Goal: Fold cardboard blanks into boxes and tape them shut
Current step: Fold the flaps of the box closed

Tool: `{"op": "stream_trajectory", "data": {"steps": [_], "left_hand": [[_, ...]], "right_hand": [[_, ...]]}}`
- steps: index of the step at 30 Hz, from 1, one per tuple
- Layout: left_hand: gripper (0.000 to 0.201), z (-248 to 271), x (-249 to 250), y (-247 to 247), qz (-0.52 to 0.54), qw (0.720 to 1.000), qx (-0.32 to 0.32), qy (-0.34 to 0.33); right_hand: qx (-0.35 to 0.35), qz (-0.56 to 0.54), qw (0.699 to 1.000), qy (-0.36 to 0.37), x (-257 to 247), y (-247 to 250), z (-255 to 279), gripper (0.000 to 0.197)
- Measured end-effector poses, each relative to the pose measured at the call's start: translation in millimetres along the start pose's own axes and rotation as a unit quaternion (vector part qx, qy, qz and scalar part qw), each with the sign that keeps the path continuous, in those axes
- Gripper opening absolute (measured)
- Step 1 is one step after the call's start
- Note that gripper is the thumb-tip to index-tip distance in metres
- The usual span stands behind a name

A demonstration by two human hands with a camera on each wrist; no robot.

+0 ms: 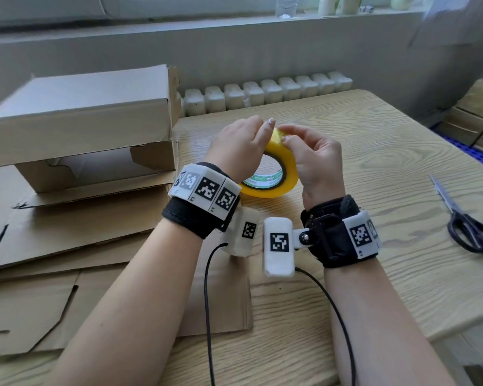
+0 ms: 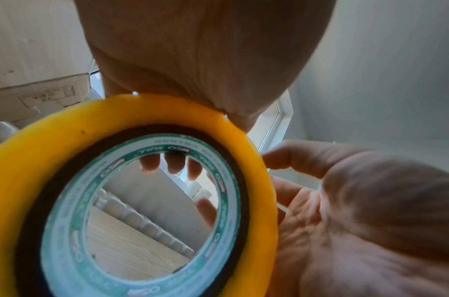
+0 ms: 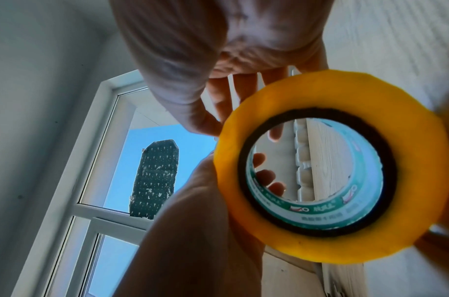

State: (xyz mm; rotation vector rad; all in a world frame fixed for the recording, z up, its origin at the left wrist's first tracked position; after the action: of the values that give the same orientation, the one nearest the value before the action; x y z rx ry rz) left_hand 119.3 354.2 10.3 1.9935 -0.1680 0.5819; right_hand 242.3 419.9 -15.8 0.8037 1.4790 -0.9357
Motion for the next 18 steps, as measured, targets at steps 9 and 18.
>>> {"op": "stream_trajectory", "data": {"steps": [9, 18], "left_hand": [[0.039, 2.5, 10.5, -1.9, -0.028, 1.000, -0.001, -0.010], [0.039, 2.3, 1.3, 0.3, -0.010, 1.000, 0.003, 0.011]], "right_hand": [[0.009, -0.062, 0.997, -0.034, 2.8, 6.1, -1.6, 0.025], [-0.022, -0.048, 0.998, -0.018, 3.2, 0.5, -1.7, 0.013]]}}
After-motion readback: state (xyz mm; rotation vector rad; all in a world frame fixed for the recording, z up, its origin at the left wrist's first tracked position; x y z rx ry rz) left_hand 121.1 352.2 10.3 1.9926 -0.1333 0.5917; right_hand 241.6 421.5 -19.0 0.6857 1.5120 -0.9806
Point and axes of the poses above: each hand's wrist, its own z-axis away from the middle knuckle, its own y-axis out of the back of the hand, x = y × z, the point moved 8 cm from there along -z, towards the middle knuckle, and after that the axes turned 10 degrees about -y, right-handed, at the moved point
